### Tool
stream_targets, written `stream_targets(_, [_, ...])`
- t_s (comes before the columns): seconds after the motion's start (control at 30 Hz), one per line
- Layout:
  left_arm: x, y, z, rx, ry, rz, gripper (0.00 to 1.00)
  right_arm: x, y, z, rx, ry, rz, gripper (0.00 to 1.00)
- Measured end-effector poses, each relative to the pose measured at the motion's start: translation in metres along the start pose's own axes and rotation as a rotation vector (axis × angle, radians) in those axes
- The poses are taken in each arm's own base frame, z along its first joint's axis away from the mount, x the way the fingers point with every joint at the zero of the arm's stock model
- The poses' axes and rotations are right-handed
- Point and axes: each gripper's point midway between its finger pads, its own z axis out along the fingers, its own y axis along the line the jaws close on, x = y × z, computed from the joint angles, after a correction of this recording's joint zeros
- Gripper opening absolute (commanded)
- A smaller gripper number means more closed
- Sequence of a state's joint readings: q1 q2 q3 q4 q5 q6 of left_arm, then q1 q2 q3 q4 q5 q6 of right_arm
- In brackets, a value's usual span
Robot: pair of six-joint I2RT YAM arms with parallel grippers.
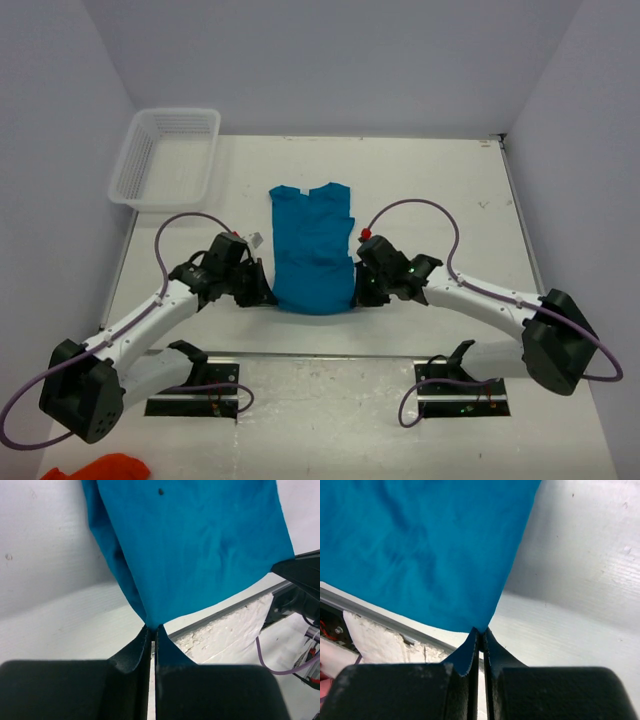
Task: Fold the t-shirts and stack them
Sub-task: Fold the long partially folded tshirt into a neat square
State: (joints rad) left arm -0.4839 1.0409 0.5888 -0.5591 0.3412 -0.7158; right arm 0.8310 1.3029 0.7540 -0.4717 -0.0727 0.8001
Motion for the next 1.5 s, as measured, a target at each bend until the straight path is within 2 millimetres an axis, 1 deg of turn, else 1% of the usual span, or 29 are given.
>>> stream_targets(0.2, [-0.016, -0.017, -0.014, 0.02, -0.039, 0.02, 0.0, -0.028, 0.013, -0.021, 0.026, -0.057, -0.063, 0.0])
stream_targets(0.3, [-0.031, -0.027, -0.022, 0.016, -0.069, 0.042, 0.0, -0.052, 0.024, -0.03, 0.039, -0.095, -0.092, 0.0])
stream_targets(0.4, [-0.053, -0.04, -0.029, 0.012, -0.111, 0.06, 0.0, -0.079, 0.029, -0.038, 0.044, -0.131, -0.097, 0.0])
stream_targets(0.57, [-0.099, -0.052, -0.033, -0.007, -0.169, 0.071, 0.0, -0.124, 0.026, -0.044, 0.073, -0.174, -0.097, 0.0])
stream_targets(0.73, [-0.145, -0.051, -0.022, -0.048, -0.193, 0.062, 0.0, -0.164, 0.023, -0.036, 0.1, -0.183, -0.122, 0.0])
stream_targets(1.03, [-0.214, -0.042, 0.001, -0.087, -0.22, 0.043, 0.0, -0.238, 0.019, -0.013, 0.101, -0.176, -0.154, 0.0])
stream_targets(1.17, [-0.233, -0.036, 0.013, -0.097, -0.22, 0.028, 0.0, -0.265, 0.023, -0.009, 0.08, -0.182, -0.172, 0.0])
stream_targets(1.33, [-0.252, -0.027, 0.025, -0.109, -0.219, 0.004, 0.0, -0.291, 0.028, 0.001, 0.053, -0.175, -0.194, 0.0])
stream_targets(1.43, [-0.261, -0.023, 0.027, -0.114, -0.226, -0.007, 0.0, -0.297, 0.024, 0.011, 0.041, -0.155, -0.196, 0.0])
stream_targets(1.5, [-0.266, -0.02, 0.024, -0.116, -0.238, -0.013, 0.0, -0.298, 0.019, 0.019, 0.037, -0.134, -0.194, 0.0])
